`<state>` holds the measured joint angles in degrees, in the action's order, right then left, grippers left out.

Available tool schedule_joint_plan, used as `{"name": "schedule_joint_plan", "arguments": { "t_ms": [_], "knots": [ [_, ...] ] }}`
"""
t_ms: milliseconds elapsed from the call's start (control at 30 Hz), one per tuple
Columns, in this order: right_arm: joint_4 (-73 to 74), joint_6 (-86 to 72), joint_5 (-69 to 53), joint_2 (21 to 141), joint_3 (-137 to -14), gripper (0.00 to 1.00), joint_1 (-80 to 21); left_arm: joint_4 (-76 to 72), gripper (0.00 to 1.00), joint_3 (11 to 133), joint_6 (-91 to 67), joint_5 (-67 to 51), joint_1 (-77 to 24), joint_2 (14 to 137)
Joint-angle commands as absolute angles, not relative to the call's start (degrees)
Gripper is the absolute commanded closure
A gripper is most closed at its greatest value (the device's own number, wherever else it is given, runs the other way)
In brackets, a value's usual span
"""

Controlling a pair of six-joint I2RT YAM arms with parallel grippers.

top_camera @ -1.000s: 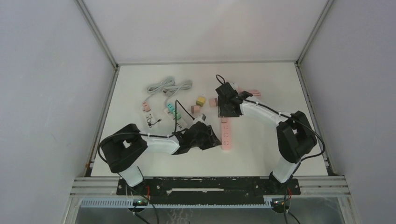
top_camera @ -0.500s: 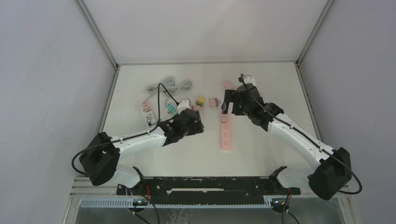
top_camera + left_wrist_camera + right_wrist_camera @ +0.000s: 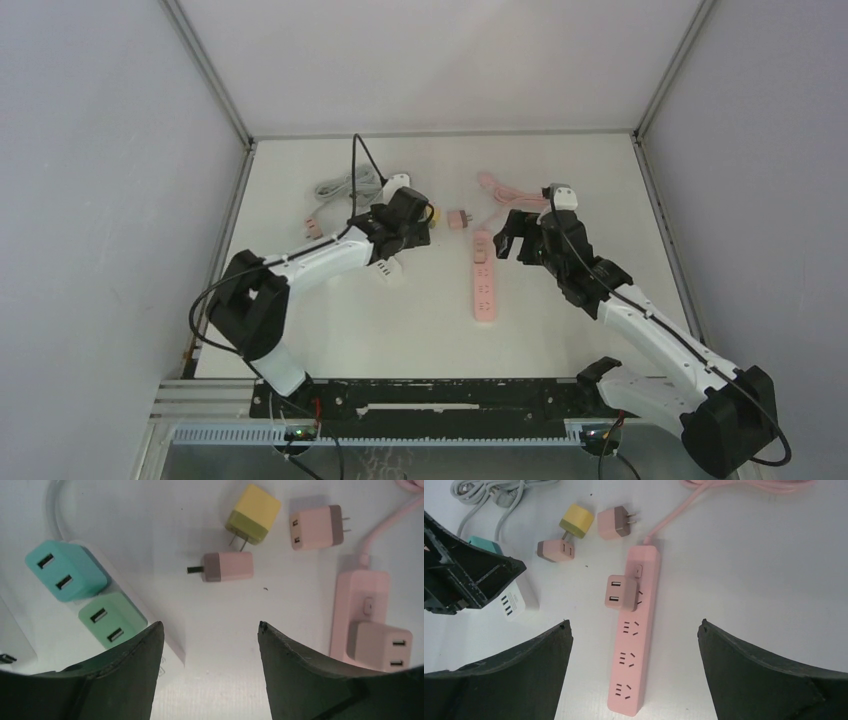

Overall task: Insert the plug
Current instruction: Pick up the plug from the center of the board.

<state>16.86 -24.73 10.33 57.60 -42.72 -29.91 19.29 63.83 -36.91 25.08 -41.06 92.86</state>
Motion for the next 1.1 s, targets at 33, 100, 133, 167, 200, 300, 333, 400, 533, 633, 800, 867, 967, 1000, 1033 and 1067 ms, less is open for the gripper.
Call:
{"name": "schedule_joint_plan", "arguments": {
  "t_ms": [33,100,133,167,200,300,333,400,533,633,800,867,967,1000,1033,1067],
  "knots": [
    [10.78,-25.09,7.38,56.38,-41.30,0.00,-27.17,21.48,0.27,71.59,-33.93,24.02,-39.06,98.22],
    [9.88,-25.27,6.05,56.40,-40.50,0.00,-26.36,22.24,0.27,73.84,-33.99,23.83,-38.86,100.62],
    [9.52,-25.37,5.48,56.42,-40.09,0.00,-25.83,22.27,0.27,74.81,-34.01,23.75,-38.85,101.82],
    [9.21,-25.45,5.05,56.50,-39.89,0.00,-25.43,22.32,0.27,75.60,-34.02,23.59,-38.85,102.86],
    [9.07,-25.48,4.74,56.58,-39.71,0.00,-25.15,22.39,0.27,76.61,-33.97,23.56,-38.85,103.96],
    [8.88,-25.33,4.12,56.51,-39.32,0.00,-24.43,22.81,0.27,79.34,-33.99,23.44,-38.68,106.74],
    [8.77,-25.39,4.05,56.39,-39.23,0.00,-24.19,22.85,0.27,80.03,-34.00,23.39,-38.60,107.51],
    [8.63,-25.42,3.60,56.18,-38.81,0.00,-23.67,23.21,0.27,81.25,-33.99,23.73,-38.58,109.09],
    [8.20,-25.41,2.89,56.24,-38.41,0.00,-22.96,23.97,0.28,82.77,-34.06,24.94,-38.50,110.74],
    [8.00,-25.41,2.64,56.58,-38.28,0.00,-22.74,24.29,0.28,83.22,-34.10,25.63,-38.42,111.51],
    [7.87,-25.41,2.55,56.69,-38.24,0.00,-22.63,25.02,0.31,84.09,-34.18,26.28,-38.34,112.90],
    [7.91,-25.44,2.56,56.60,-38.18,0.00,-22.62,25.08,0.32,84.36,-34.40,26.36,-38.32,113.41],
    [7.78,-25.47,2.55,56.64,-38.02,0.00,-22.55,25.14,0.33,84.82,-34.50,26.65,-38.32,114.05],
    [7.82,-25.48,2.57,56.73,-38.04,0.00,-22.52,25.14,0.33,84.99,-34.54,26.79,-38.32,114.30],
    [7.82,-25.45,2.55,56.84,-38.06,0.00,-22.51,25.13,0.34,85.13,-34.53,26.90,-38.32,114.54],
    [7.82,-25.47,2.51,56.86,-38.00,0.00,-22.52,25.14,0.34,85.24,-34.46,27.19,-38.25,114.72]
  ]
}}
